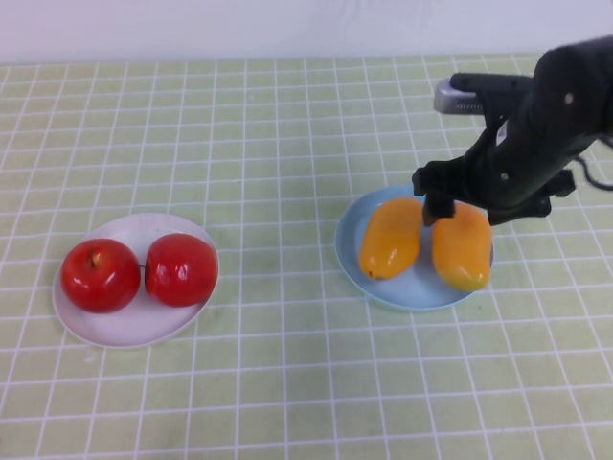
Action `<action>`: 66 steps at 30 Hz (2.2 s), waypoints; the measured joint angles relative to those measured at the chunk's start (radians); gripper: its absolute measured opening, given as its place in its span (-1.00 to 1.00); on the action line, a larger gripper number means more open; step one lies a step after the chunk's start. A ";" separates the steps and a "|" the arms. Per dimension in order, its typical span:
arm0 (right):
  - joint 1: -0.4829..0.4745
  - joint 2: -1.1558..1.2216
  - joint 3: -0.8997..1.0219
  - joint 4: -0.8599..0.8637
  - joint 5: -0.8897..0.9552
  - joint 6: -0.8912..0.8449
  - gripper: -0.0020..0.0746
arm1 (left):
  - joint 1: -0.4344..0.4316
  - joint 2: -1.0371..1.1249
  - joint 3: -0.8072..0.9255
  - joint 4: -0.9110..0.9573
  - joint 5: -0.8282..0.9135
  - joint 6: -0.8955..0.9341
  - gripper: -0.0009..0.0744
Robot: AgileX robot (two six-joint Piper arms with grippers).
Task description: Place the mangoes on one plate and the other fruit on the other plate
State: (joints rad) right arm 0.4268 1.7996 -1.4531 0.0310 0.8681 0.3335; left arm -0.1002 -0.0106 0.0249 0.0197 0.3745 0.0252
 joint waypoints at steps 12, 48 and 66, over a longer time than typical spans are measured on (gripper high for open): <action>0.071 -0.270 0.004 -0.054 0.341 -0.065 -0.95 | 0.000 0.000 0.000 0.000 0.000 0.000 -0.97; -0.201 -1.179 1.100 0.240 -0.564 -0.506 -0.99 | 0.000 0.000 0.000 0.000 0.000 0.000 -0.97; -0.346 -1.807 1.469 0.258 -0.714 -0.514 -0.99 | 0.000 -0.002 0.000 0.000 0.000 0.000 -0.97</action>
State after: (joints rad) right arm 0.0810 -0.0073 0.0163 0.2889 0.1543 -0.1805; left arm -0.1002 -0.0122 0.0249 0.0197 0.3745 0.0252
